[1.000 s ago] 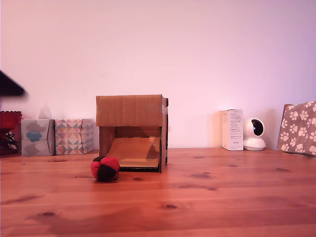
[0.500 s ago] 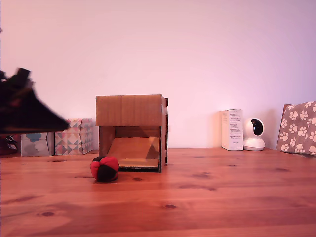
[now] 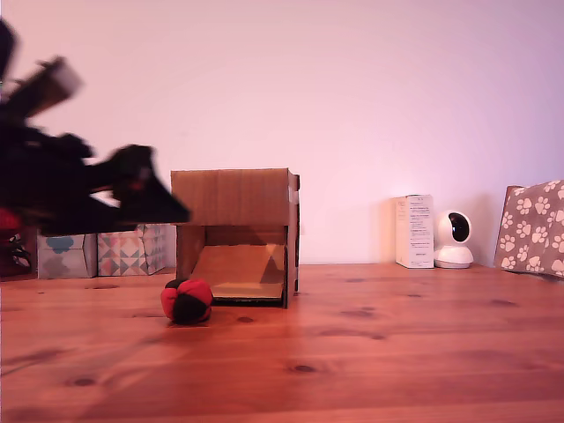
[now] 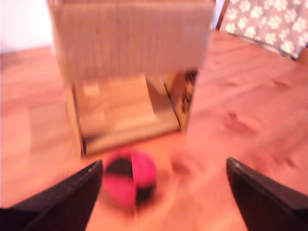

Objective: Drop the footbag into the cardboard dice tower

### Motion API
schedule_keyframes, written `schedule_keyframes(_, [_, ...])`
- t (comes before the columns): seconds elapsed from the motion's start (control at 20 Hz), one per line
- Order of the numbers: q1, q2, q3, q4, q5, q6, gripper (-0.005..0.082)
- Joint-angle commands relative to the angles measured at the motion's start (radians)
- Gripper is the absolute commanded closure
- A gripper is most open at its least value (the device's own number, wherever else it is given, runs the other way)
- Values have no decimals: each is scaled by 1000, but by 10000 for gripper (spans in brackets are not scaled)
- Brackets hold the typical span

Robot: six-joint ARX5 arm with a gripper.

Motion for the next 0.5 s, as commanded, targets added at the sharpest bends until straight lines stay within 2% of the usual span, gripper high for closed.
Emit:
schedule_keyframes(0.0, [-2, 70, 27, -6, -3, 7, -14])
schedule_keyframes(0.2, [-2, 217, 142, -51, -11, 30, -13])
schedule_keyframes(0.45, [-2, 362, 273, -167, -32, 32, -11])
